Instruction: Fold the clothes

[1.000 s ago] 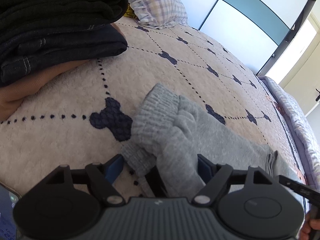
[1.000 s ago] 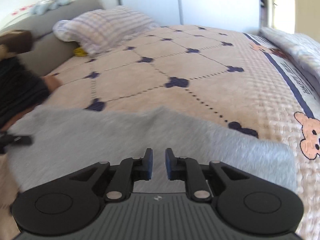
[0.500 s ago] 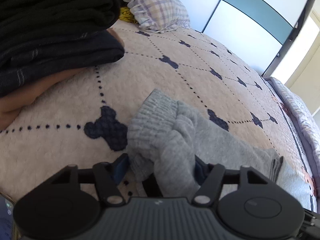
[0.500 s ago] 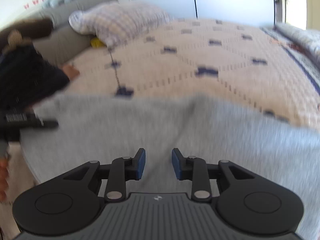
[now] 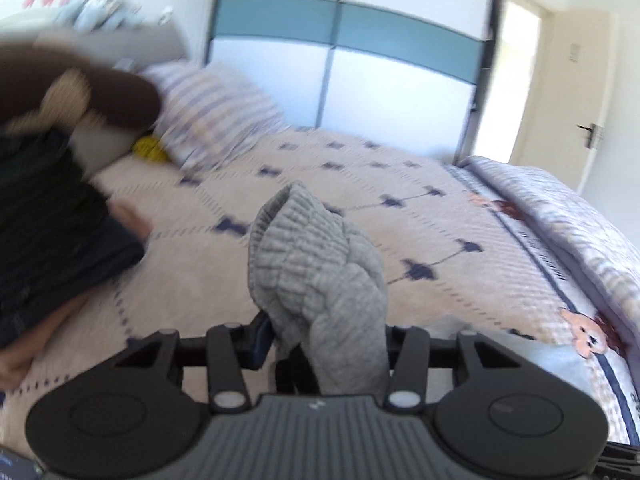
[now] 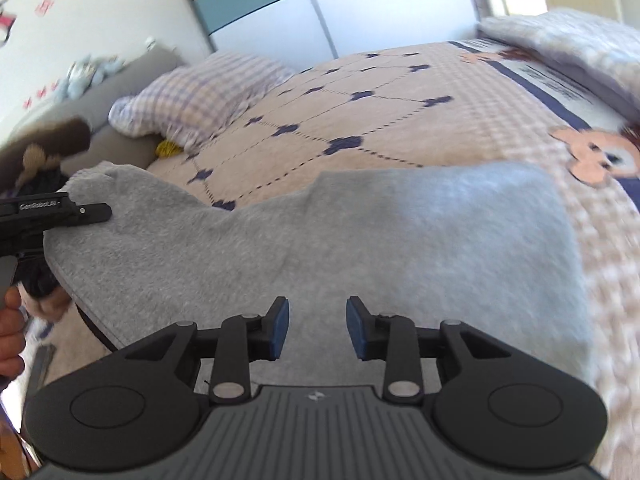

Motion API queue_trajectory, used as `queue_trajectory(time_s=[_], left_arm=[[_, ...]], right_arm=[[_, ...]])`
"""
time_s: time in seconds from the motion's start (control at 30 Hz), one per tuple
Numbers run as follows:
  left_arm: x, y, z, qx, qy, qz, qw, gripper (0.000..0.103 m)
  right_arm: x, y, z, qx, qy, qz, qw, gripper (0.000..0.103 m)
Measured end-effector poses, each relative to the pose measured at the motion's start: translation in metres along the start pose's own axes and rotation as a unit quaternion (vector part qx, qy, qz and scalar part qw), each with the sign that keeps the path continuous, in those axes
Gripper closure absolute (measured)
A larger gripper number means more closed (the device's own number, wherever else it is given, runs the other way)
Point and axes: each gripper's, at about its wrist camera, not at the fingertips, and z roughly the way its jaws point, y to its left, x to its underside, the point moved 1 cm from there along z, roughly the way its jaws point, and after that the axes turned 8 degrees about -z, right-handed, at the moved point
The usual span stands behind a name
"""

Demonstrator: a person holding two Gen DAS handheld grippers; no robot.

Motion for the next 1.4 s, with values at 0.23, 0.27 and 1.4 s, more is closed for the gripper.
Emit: queue_trajectory(time_s=[0.23, 0.27, 1.4], left_arm=[[0.058, -0.150, -0.014, 0.074, 0.022, 0.145, 0.9864, 0.042], [0.072, -0.169, -0.007, 0.075, 0.038, 0.162, 0.9832, 0.038], [0.098, -0.120, 0.025, 0.160, 0.109, 0.073, 0.9783, 0.017]], right_arm=[[0.005, -0.054, -0.032, 0.020, -0.041, 0.085, 0.995, 0.067], [0.007, -0.062, -0.035, 0.026, -0.044, 0.095, 0.994, 0.067], [-0.022, -0.065, -0.022, 0.049, 0.013, 0.045, 0.998, 0.061]])
